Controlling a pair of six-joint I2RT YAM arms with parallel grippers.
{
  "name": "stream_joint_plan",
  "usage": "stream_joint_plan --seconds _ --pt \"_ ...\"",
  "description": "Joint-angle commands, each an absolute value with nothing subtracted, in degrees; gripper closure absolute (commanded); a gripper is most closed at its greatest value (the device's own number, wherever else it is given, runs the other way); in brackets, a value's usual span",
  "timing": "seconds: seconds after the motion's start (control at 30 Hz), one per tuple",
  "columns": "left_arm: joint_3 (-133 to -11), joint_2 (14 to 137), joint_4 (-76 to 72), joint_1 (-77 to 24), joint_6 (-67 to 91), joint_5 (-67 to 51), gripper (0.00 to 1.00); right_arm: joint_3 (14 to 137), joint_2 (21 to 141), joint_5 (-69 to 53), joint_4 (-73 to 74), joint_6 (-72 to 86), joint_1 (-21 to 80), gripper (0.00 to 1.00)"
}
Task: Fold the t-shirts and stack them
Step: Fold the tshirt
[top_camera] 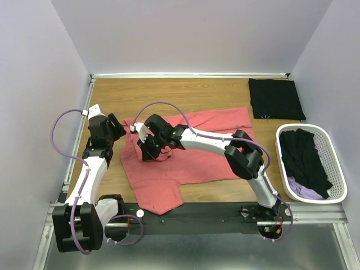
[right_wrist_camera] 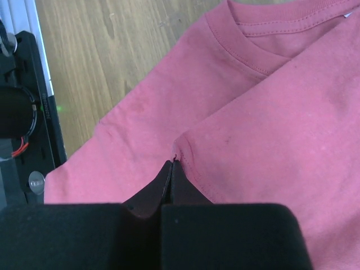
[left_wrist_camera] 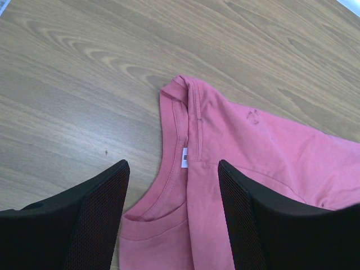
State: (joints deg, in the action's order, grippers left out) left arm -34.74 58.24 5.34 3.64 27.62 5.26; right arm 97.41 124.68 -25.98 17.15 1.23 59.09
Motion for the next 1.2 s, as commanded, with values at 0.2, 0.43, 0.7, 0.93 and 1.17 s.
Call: stream_joint_plan --seconds 0.2,0.43,0.7,0.93,1.17 --pt "-34.10 57.83 4.39 3.87 27.33 3.95 0.28 98.43 125.15 -33.30 21.09 -2.81 59.76 0.93" --pt "-34.01 58.18 4.22 3.96 27.25 2.90 0.28 100.11 126.91 -36.82 26.54 -4.57 60.38 0.71" --pt "-33.57 59.23 3.43 3.17 26.19 -1.65 0.28 93.79 118.24 -18.57 26.19 -0.89 59.94 0.63" --pt "-33.75 61.43 4.92 -6.49 26.10 -2.37 0.27 75.35 105.05 1.98 17.42 5.71 58.18 0.63" --pt "-34.98 66.53 6.59 -11.07 24.88 -3.34 0.27 64.95 101.86 7.73 7.83 8.09 58.18 0.62"
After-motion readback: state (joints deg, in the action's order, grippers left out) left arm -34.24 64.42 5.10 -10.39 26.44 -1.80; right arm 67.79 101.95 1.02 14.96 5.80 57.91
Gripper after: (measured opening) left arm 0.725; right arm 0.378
